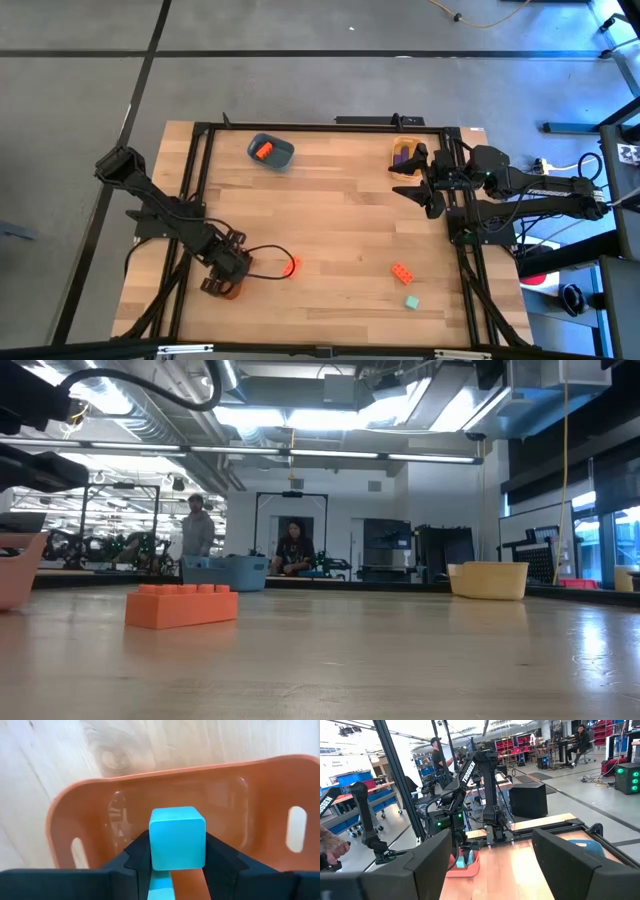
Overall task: Sort & place blocks by color
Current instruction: Put the left light blue block into the orange bin, then put the light blue block into the orange bin
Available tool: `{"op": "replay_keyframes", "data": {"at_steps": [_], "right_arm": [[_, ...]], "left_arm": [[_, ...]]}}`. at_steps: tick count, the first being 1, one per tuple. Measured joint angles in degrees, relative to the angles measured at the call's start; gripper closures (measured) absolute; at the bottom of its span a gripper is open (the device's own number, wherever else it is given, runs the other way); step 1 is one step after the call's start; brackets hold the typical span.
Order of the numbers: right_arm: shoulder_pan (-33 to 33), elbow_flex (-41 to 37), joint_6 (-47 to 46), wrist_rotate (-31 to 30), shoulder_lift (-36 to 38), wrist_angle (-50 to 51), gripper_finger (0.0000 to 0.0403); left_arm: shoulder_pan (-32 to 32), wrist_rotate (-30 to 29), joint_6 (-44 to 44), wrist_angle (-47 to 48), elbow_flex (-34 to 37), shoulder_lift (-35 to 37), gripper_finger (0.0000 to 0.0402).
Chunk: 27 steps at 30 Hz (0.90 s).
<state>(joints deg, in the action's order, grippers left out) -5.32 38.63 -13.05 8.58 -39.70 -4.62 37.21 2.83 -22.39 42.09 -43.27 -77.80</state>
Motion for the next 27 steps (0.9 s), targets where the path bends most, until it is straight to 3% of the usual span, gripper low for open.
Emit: {"op": "replay_keyframes", "data": {"at_steps": [15,27], "right_arm": [[0.0,0.0,0.0,0.0,0.0,0.0,0.0123],[0.0,0.0,0.0,0.0,0.0,0.0,0.0123]], "left_arm": [[-0.1,-3.3,-0.2,0.0,0.0,0.0,0.0247],[-2.1,0.4,-4.5,0.1,0.0,0.0,0.0193]]}}
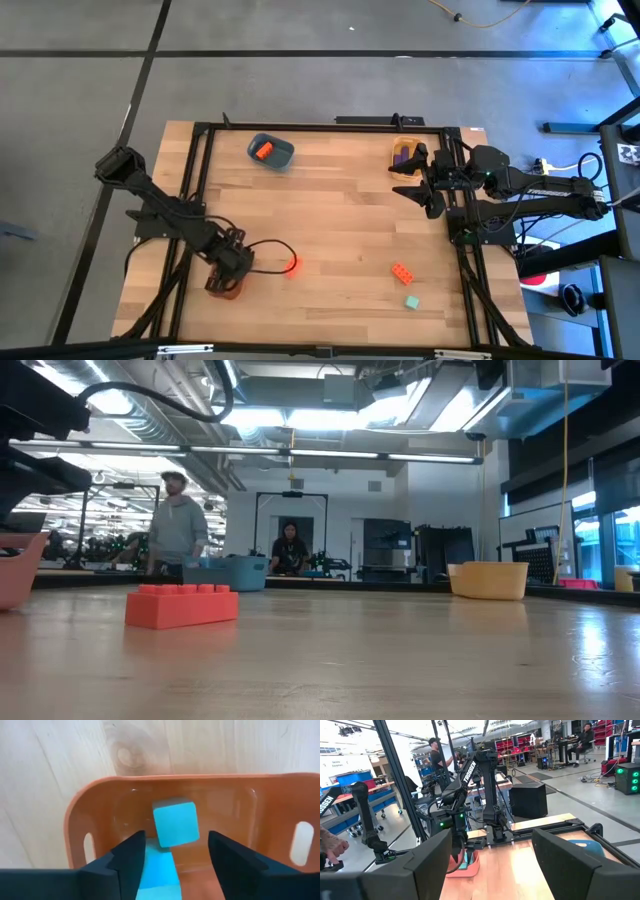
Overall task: Sort & place blocks by color
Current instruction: Put the light blue block into the orange bin
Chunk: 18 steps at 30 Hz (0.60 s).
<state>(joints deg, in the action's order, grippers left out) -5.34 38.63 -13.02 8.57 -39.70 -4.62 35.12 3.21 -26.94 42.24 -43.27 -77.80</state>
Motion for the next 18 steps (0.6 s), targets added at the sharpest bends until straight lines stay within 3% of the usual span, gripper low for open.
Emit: {"op": "replay_keyframes", "data": {"at_steps": [12,18], "right_arm": [[0.0,0.0,0.0,0.0,0.0,0.0,0.0123],[0.0,0.0,1.2,0.0,0.0,0.0,0.0123]], "left_arm": [[-2.9,2.1,2.1,7.5,-10.3,4.1,0.0181],[-8.0,-5.0,3.8,12.2,-21.5,9.6,0.0181]]}}
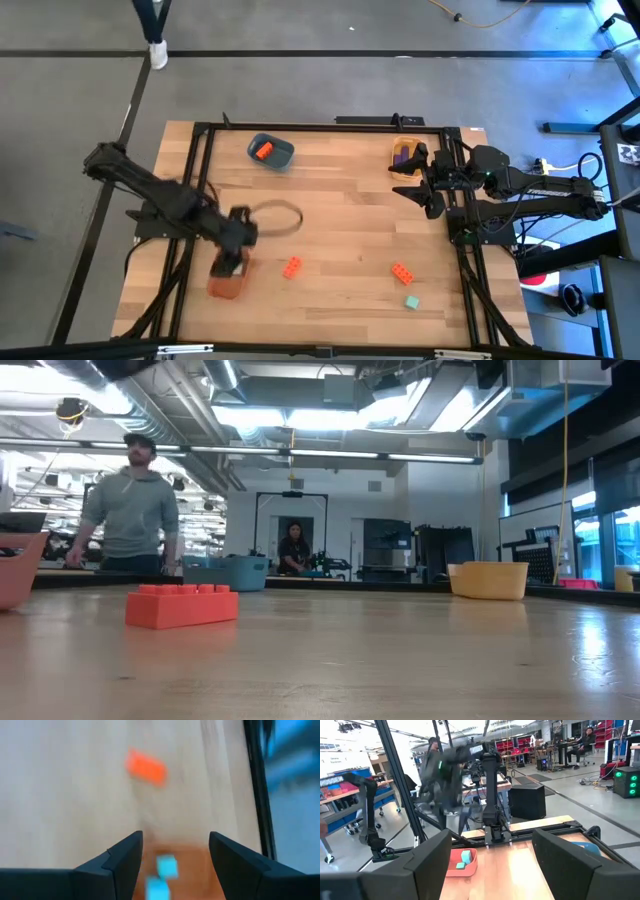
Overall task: Sort & place blocks by color
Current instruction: Put the light blue block into the orange bin
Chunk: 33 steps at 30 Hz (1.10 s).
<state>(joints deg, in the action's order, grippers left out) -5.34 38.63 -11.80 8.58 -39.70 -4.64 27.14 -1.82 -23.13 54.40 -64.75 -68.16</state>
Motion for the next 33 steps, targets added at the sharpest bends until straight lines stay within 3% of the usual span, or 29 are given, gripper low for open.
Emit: {"op": "replay_keyframes", "data": {"at_steps": [6,9,15,22,27,33], "right_arm": [[0.0,0.0,0.5,0.0,0.0,-0.3,0.0123],[0.0,0.0,0.5,0.0,0.0,-0.4,0.0123],[0.0,0.0,0.5,-0.1,0.0,-2.5,0.0123],[0.0,0.0,0.6,-0.1,0.0,-3.4,0.0123],[0.0,0.0,2.1,-0.1,0.0,-3.4,0.0123],[0.0,0.0,1.9,-0.1,0.0,-3.4,0.0123]], "left_arm": [[-9.5,-14.9,8.0,-3.4,-11.5,3.3,0.0181],[-15.6,-16.8,13.5,-13.6,-12.9,4.9,0.0181],[-26.6,-6.0,17.1,-38.0,-4.5,7.9,0.0181],[-31.6,2.7,13.3,-57.3,7.3,8.1,0.0181],[-31.6,3.2,9.9,-68.1,14.5,8.2,0.0182],[-31.6,3.1,9.7,-69.8,15.7,8.2,0.0182]]}}
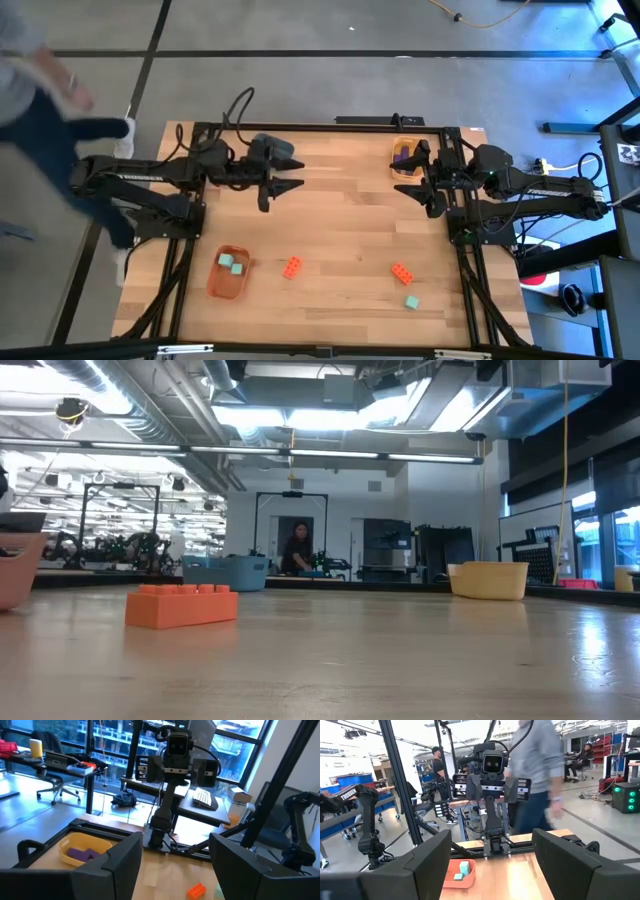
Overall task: Sort & place blocks by color
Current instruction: Put the light blue block into the orange bin
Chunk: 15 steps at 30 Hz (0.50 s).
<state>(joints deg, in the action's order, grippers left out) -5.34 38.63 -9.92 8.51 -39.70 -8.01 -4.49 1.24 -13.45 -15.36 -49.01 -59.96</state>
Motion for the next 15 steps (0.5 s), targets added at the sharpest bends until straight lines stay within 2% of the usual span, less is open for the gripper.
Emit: {"op": "replay_keyframes", "data": {"at_steps": [5,10,13,15], "right_arm": [[0.0,0.0,-0.6,0.0,0.0,0.0,0.0123],[0.0,0.5,-14.9,-1.8,-0.6,-2.5,0.0123],[0.0,3.7,-17.7,1.7,-2.7,0.9,0.0123],[0.9,7.9,-19.8,4.9,-5.2,6.9,0.0123]], "left_arm": [[0.0,0.0,0.0,0.0,0.0,0.0,0.0182],[0.0,-0.3,0.3,0.0,0.0,0.0,0.0182],[0.0,-1.1,0.4,0.1,0.1,0.0,0.0182],[0.0,-1.8,0.5,0.2,0.1,0.0,0.0182]]}}
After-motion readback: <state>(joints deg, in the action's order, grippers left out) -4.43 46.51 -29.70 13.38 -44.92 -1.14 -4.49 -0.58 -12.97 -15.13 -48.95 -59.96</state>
